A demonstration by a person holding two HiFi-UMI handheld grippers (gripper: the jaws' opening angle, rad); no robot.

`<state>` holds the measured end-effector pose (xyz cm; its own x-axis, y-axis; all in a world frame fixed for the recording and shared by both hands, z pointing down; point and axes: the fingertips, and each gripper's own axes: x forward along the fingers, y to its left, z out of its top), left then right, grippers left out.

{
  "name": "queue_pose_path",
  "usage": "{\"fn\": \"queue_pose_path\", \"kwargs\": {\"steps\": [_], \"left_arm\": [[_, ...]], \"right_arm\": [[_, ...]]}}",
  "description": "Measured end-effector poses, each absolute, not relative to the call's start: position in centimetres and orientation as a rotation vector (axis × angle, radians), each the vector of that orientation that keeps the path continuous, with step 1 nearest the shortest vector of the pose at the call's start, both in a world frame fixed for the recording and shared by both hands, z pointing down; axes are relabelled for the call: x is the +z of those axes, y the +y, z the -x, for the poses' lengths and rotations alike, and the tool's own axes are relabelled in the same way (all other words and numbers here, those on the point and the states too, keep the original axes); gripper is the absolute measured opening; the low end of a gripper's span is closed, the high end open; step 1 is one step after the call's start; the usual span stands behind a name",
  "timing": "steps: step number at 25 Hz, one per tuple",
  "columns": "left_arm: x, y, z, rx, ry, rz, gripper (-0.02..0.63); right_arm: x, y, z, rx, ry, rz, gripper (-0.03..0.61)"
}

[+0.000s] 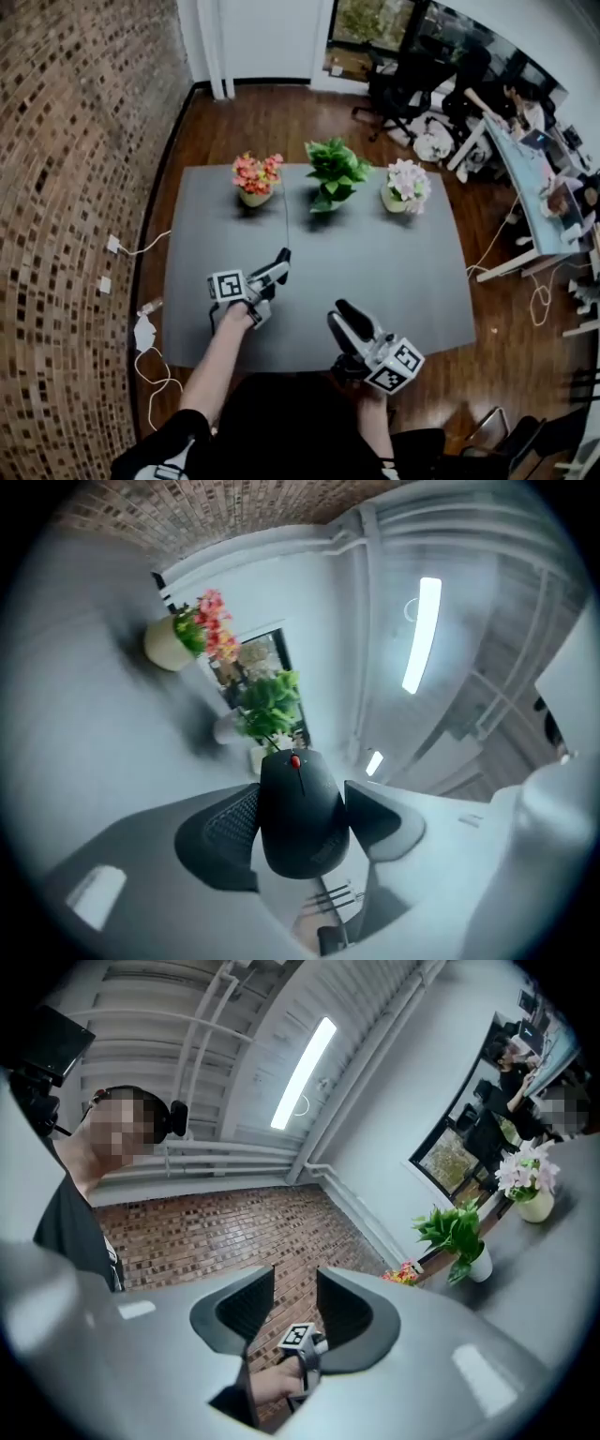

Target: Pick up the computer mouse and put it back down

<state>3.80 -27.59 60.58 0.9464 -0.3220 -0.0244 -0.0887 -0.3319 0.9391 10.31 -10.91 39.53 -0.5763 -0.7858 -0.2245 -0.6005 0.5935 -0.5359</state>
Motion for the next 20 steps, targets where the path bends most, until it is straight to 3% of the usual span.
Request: {"fn": "queue_pose_path", "kwargs": {"steps": [11, 20], "left_arm": [[30.0, -23.4, -4.6, -0.701, 0.215, -2.07, 0.285], [20.2, -19.6, -4.7, -0.844, 0.421, -2.129, 0.285]], "right_arm": [[39.6, -11.2, -14.9, -0.56, 2.268, 1.079, 0.135], [39.6, -11.6, -17.0, -0.532, 2.239, 1.063, 0.135]]}}
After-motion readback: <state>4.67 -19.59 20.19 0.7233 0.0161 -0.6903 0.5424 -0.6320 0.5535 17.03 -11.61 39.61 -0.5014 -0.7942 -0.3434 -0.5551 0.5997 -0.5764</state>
